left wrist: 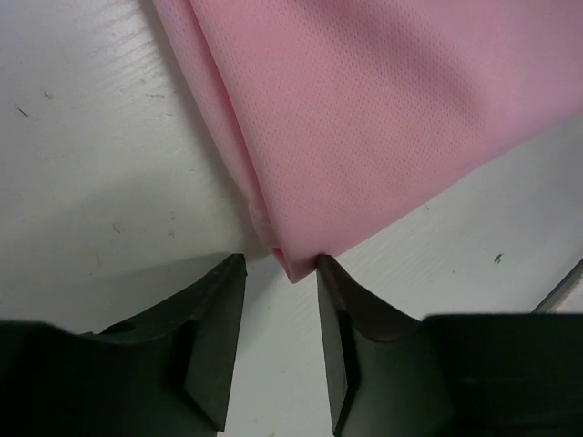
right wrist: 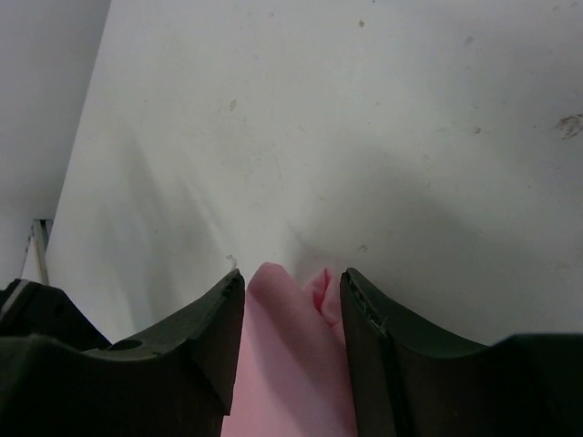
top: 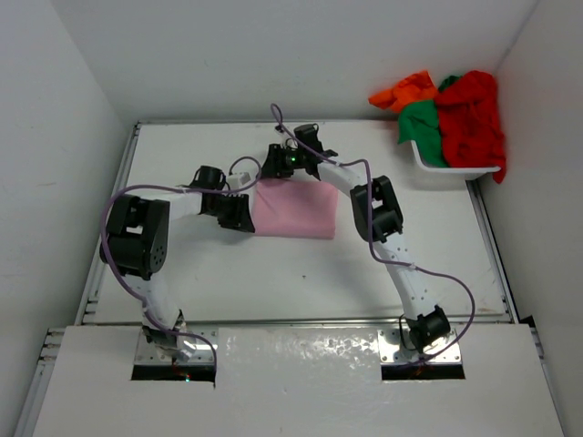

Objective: Fold and stack the t-shirts
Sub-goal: Smooth out wrinkles on the folded tshirt

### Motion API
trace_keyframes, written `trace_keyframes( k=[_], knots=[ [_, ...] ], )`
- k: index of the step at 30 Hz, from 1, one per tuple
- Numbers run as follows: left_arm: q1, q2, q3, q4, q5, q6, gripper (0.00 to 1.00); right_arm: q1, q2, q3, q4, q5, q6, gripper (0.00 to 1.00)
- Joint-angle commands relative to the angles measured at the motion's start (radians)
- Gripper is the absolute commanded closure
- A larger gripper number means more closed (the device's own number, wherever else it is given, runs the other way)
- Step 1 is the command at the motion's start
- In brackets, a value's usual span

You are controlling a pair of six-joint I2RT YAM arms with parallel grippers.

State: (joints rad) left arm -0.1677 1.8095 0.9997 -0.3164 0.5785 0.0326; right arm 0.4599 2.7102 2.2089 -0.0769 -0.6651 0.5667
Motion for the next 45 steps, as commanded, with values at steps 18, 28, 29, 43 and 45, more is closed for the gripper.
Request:
trace_keyframes(
  k=[18,28,29,43,45],
  knots=[
    [-0.003,-0.015,-0.01,-0.058,-0.025,0.056,1.0,-0.01,-0.063,-0.063,0.104,0.013,0.036,0.98],
    [-0.003,-0.026,-0.02,-0.078,-0.031,0.093,0.95,-0.018,-0.053,-0.052,0.161,0.007,0.076,0.83],
    [-0.003,-0.021,-0.007,-0.09,-0.031,0.096,0.88,-0.018,-0.056,-0.058,0.163,0.007,0.076,0.78],
    [0.008,-0.134,0.215,-0.242,-0.052,0.159,0.44,-0.098,-0.317,-0.104,0.025,0.172,-0.027,0.43],
    [0.008,-0.127,0.263,-0.23,-0.072,0.138,0.44,-0.112,-0.378,-0.144,-0.073,0.276,-0.077,0.46]
  ],
)
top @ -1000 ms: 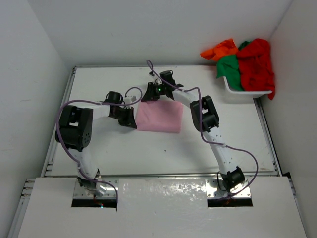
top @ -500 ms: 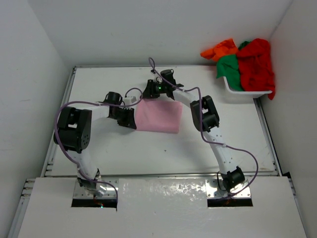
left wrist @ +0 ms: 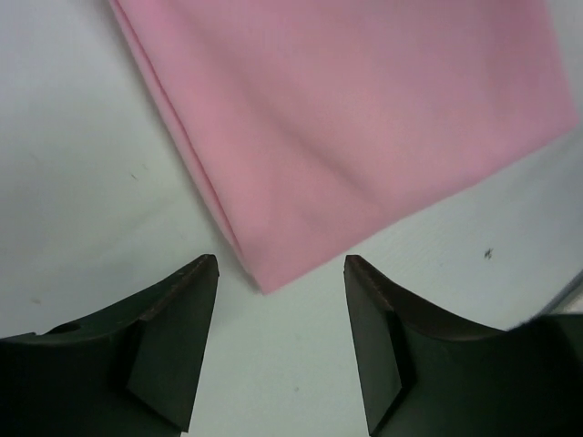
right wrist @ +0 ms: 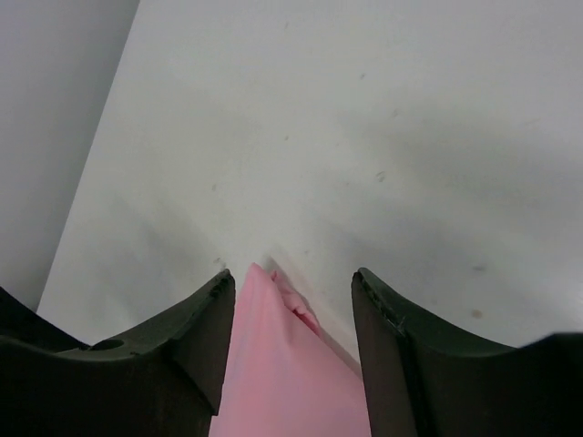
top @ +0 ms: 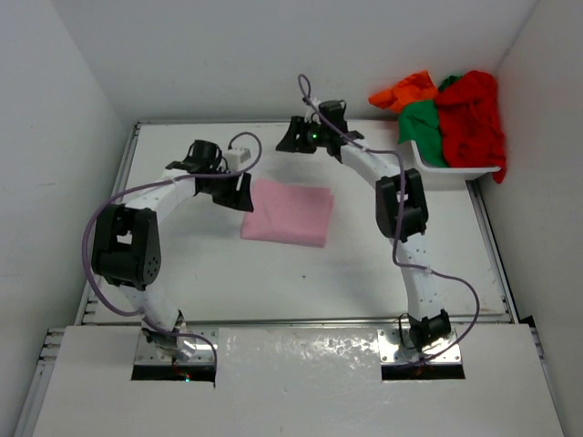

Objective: Fold and stack the t-shirts
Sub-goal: Smooth out wrinkles on the folded tshirt

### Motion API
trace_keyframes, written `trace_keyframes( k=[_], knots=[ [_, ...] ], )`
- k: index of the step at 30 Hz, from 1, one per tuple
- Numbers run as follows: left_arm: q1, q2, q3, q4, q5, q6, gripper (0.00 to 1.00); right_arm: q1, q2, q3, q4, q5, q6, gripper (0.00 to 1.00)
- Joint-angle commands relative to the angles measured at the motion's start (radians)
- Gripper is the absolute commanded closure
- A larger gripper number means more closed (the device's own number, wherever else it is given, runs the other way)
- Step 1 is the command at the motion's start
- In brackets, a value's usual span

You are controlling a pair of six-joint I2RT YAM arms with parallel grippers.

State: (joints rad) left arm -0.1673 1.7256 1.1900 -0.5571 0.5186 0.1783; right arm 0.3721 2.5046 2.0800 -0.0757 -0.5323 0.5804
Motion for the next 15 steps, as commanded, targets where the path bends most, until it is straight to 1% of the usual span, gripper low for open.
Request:
trace_keyframes(
  k=[1,2,3,6,8,10,13,15],
  knots=[
    [0.008,-0.026,0.083,0.025,-0.034,-0.026,0.44,-0.03,-0.229,-0.027,-0.108,0.182,-0.103,0.48],
    [0.008,-0.014,0.104,0.029,-0.052,-0.036,0.44,-0.042,-0.257,-0.062,-0.184,0.222,-0.109,0.51],
    [0.008,0.003,0.114,0.029,-0.067,-0.045,0.44,-0.053,-0.285,-0.092,-0.212,0.273,-0.103,0.51],
    [0.008,0.084,0.143,0.013,-0.084,-0.059,0.47,-0.104,-0.377,-0.234,-0.24,0.241,-0.085,0.51],
    [0.006,0.103,0.135,-0.004,-0.088,-0.06,0.49,-0.121,-0.417,-0.308,-0.288,0.244,-0.118,0.51],
    [0.006,0.101,0.102,-0.015,-0.057,-0.054,0.51,-0.122,-0.418,-0.343,-0.335,0.22,-0.192,0.48],
    [0.005,0.082,0.042,-0.032,-0.016,-0.045,0.51,-0.122,-0.394,-0.347,-0.396,0.122,-0.223,0.46],
    [0.003,0.048,0.002,-0.04,-0.015,-0.027,0.5,-0.124,-0.377,-0.369,-0.414,0.129,-0.25,0.46]
  ],
)
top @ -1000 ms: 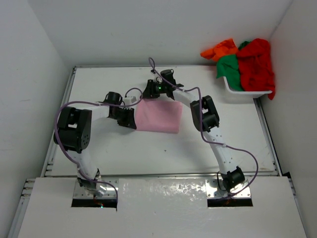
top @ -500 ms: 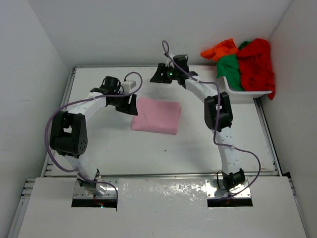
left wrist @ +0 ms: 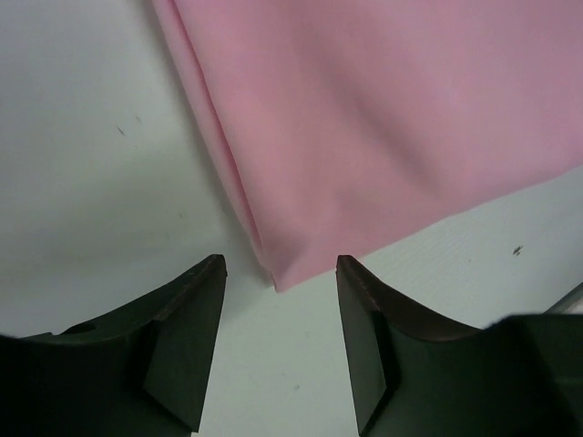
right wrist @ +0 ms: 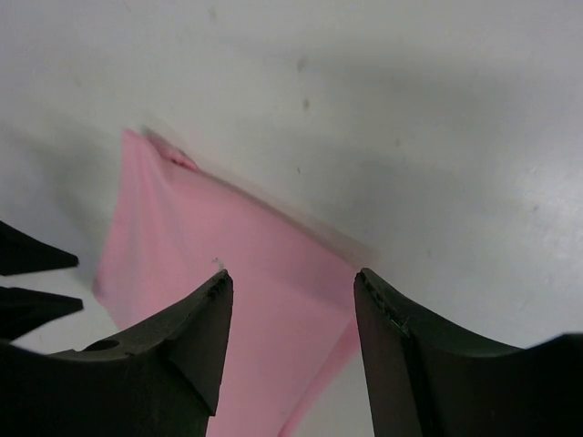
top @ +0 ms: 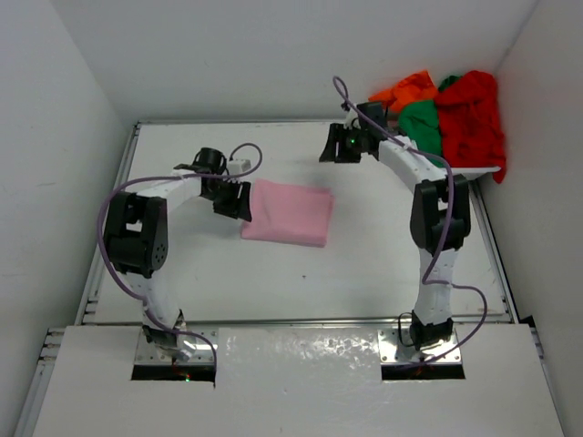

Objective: Fold and stack the t-shirts
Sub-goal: Smooth out wrinkles on the folded tshirt

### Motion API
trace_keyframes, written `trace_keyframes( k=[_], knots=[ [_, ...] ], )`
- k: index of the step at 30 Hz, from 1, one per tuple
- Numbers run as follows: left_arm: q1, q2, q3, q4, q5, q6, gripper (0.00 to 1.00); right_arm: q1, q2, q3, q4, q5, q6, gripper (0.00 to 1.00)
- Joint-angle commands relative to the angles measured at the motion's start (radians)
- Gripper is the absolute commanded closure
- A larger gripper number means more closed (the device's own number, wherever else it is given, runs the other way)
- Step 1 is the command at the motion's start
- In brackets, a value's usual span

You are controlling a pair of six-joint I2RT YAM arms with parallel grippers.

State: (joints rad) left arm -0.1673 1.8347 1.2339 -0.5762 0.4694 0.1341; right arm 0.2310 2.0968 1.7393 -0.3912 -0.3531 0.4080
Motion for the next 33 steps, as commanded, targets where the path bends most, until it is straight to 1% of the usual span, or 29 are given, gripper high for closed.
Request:
trace_keyframes(
  k=[1,5,8,13,16,17,18,19,20,21,22,23,25,27,28,29,30,31,33],
  knots=[
    [0.003,-0.074,-0.054,-0.022,0.032,0.021,0.5,0.011,0.034,-0.043,-0.089,-0.047,-0.08,0.46],
    [-0.001,-0.089,-0.109,-0.002,0.018,0.024,0.48,-0.007,0.046,-0.107,-0.043,-0.037,-0.071,0.47],
    [-0.005,-0.069,-0.136,0.021,0.034,0.018,0.48,-0.009,0.066,-0.104,-0.018,-0.041,-0.078,0.46],
    [-0.006,-0.035,-0.139,0.039,0.041,0.015,0.48,-0.01,0.133,-0.077,-0.023,-0.046,-0.089,0.48],
    [-0.006,-0.019,-0.149,0.048,0.064,0.009,0.5,-0.01,0.154,-0.084,-0.029,-0.049,-0.083,0.54],
    [-0.008,-0.012,-0.151,0.05,0.067,0.007,0.51,-0.01,0.157,-0.087,-0.028,-0.049,-0.075,0.59],
    [-0.011,-0.011,-0.151,0.053,0.066,0.006,0.52,-0.01,0.155,-0.092,-0.014,-0.053,-0.074,0.6],
    [-0.014,-0.009,-0.149,0.053,0.063,0.004,0.54,-0.012,0.154,-0.104,-0.002,-0.056,-0.069,0.62],
    [-0.021,-0.006,-0.149,0.053,0.058,0.005,0.6,-0.012,0.154,-0.106,0.008,-0.06,-0.058,0.63],
    [-0.024,-0.006,-0.149,0.055,0.049,0.007,0.64,-0.012,0.157,-0.104,0.015,-0.063,-0.054,0.67],
    [-0.029,-0.003,-0.151,0.056,0.046,0.006,0.68,-0.013,0.16,-0.095,0.028,-0.064,-0.051,0.68],
    [-0.034,0.001,-0.149,0.058,0.044,0.007,0.76,-0.015,0.17,-0.089,0.032,-0.066,-0.043,0.69],
    [-0.035,0.006,-0.146,0.056,0.046,0.005,0.85,-0.021,0.183,-0.067,0.041,-0.079,-0.038,0.74],
    [-0.035,0.014,-0.139,0.053,0.044,0.004,0.96,-0.027,0.19,-0.064,0.048,-0.092,-0.023,0.79],
    [-0.035,0.015,-0.137,0.052,0.043,0.004,0.99,-0.03,0.187,-0.076,0.063,-0.11,-0.017,0.85],
    [-0.035,0.015,-0.136,0.052,0.041,0.004,1.0,-0.032,0.184,-0.084,0.077,-0.122,-0.005,0.87],
    [-0.035,0.014,-0.136,0.052,0.04,0.002,1.0,-0.039,0.174,-0.11,0.115,-0.138,0.006,0.9],
    [-0.035,0.012,-0.136,0.052,0.038,0.004,1.0,-0.045,0.169,-0.127,0.138,-0.161,0.038,0.96],
    [-0.034,0.006,-0.134,0.041,0.031,0.01,1.0,-0.065,0.146,-0.162,0.199,-0.162,0.072,1.0]
  ],
)
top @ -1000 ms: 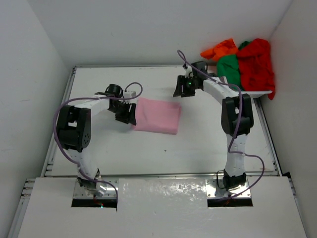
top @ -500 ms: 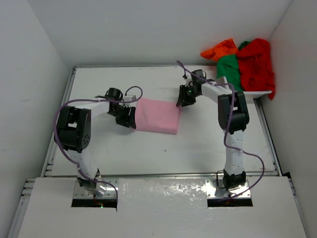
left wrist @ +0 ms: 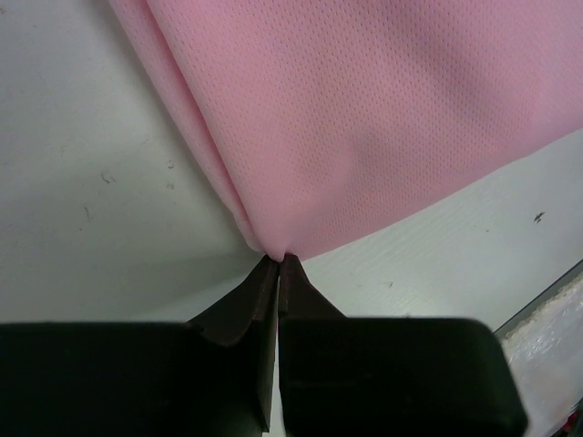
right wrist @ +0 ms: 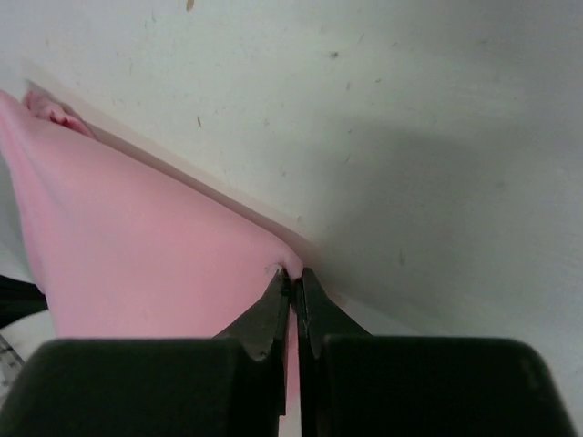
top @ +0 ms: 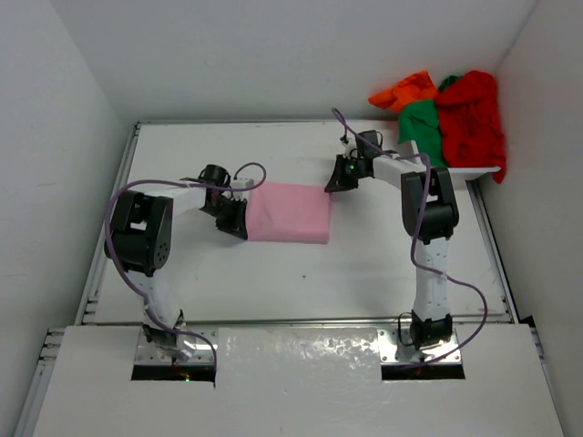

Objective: Fold and stack the t-shirts
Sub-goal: Smooth out wrinkles on the folded tshirt

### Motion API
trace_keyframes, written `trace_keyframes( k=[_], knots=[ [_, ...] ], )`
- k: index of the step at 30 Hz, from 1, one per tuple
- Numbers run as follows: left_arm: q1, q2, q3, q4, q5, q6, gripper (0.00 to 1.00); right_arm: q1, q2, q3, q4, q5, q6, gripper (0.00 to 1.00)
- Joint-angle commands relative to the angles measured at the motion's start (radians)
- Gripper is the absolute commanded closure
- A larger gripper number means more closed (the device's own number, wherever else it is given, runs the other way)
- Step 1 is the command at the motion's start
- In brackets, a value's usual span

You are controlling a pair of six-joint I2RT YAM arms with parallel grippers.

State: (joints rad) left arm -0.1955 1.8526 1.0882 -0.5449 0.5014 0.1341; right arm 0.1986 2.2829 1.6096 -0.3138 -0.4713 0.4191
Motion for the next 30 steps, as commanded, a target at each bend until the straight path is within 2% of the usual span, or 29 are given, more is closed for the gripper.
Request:
trace_keyframes(
  k=[1,7,15,16,19,20,21,23,27,30],
  knots=[
    [-0.005,-0.016,0.012,0.007,-0.006,0.013,1.0,-0.037,-0.049,-0.065,0.142,-0.04,0.073,1.0],
    [-0.005,-0.055,-0.019,0.008,-0.015,0.032,1.0,-0.06,-0.1,-0.112,0.188,0.026,0.092,1.0],
    [-0.005,-0.069,-0.021,0.016,-0.011,0.038,1.0,-0.06,-0.088,-0.09,0.225,-0.01,0.11,1.0],
    [-0.005,-0.066,-0.016,0.002,-0.006,0.044,0.98,-0.059,-0.085,-0.086,0.223,-0.038,0.11,0.98],
    [-0.005,-0.064,0.022,-0.033,-0.012,0.068,0.69,-0.06,-0.088,-0.083,0.217,-0.064,0.095,0.82],
    [-0.004,-0.069,0.042,-0.039,-0.018,0.073,0.67,-0.06,-0.097,-0.082,0.199,-0.064,0.09,0.76],
    [-0.001,-0.075,0.053,-0.046,-0.017,0.076,0.66,-0.06,-0.1,-0.071,0.185,-0.061,0.083,0.65],
    [0.001,-0.098,0.082,-0.053,-0.005,0.075,0.65,-0.06,-0.111,-0.045,0.106,-0.037,0.037,0.56],
    [0.002,-0.135,0.127,-0.059,0.008,0.056,0.62,-0.06,-0.196,-0.033,0.009,0.089,-0.051,0.53],
    [0.002,-0.141,0.156,-0.07,0.0,0.055,0.62,-0.054,-0.31,-0.077,-0.06,0.255,-0.072,0.57]
  ],
)
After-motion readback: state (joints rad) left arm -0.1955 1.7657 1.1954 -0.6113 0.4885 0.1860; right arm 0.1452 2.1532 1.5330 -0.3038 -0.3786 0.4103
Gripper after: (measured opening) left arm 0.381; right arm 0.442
